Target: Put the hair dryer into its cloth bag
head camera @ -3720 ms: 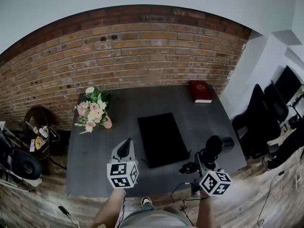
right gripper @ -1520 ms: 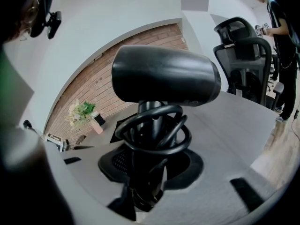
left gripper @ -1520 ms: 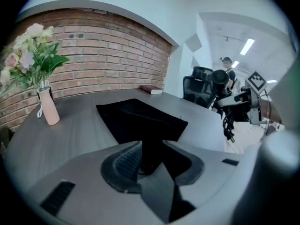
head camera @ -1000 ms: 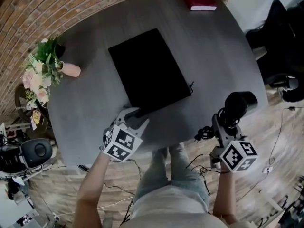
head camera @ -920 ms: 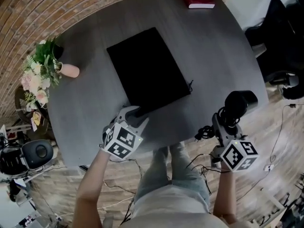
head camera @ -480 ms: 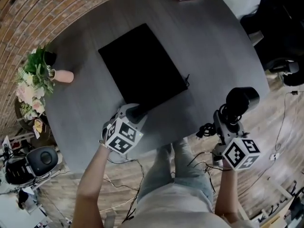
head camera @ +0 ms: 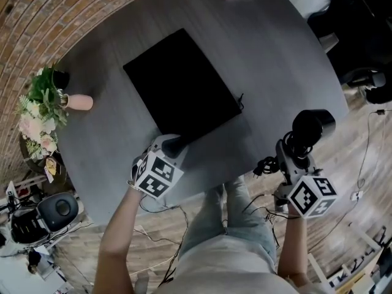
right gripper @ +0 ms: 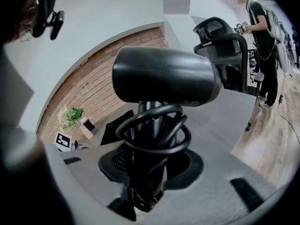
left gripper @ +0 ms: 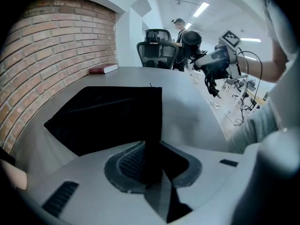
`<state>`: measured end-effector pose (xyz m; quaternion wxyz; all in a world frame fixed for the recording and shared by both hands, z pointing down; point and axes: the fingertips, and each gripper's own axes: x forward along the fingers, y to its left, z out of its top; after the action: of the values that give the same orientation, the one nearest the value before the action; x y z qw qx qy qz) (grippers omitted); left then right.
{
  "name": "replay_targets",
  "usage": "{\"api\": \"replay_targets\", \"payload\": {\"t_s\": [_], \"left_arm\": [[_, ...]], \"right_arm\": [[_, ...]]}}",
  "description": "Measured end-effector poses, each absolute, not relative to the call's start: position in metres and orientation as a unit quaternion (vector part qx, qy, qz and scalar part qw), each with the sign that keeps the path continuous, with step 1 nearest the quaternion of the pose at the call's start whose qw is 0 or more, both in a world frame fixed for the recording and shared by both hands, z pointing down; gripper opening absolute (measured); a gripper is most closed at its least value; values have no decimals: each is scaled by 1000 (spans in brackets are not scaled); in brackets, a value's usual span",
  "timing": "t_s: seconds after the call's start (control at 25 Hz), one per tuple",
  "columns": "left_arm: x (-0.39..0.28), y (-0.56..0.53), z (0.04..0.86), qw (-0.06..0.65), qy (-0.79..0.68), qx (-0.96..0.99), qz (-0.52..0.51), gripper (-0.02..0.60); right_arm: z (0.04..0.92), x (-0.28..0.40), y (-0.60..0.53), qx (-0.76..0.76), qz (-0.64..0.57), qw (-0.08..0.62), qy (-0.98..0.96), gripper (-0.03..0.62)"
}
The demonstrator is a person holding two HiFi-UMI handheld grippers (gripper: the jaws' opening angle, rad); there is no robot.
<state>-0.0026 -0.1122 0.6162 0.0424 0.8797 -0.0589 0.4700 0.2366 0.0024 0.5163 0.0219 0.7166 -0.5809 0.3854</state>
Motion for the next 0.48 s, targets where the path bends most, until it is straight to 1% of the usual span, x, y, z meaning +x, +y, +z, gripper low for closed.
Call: {"api": "replay_targets", "payload": {"t_s": [0.48], "left_arm": [[0, -117, 612, 53, -69, 881, 465, 27]], "right_arm": [[514, 238, 3, 714, 383, 22, -586, 147]]}}
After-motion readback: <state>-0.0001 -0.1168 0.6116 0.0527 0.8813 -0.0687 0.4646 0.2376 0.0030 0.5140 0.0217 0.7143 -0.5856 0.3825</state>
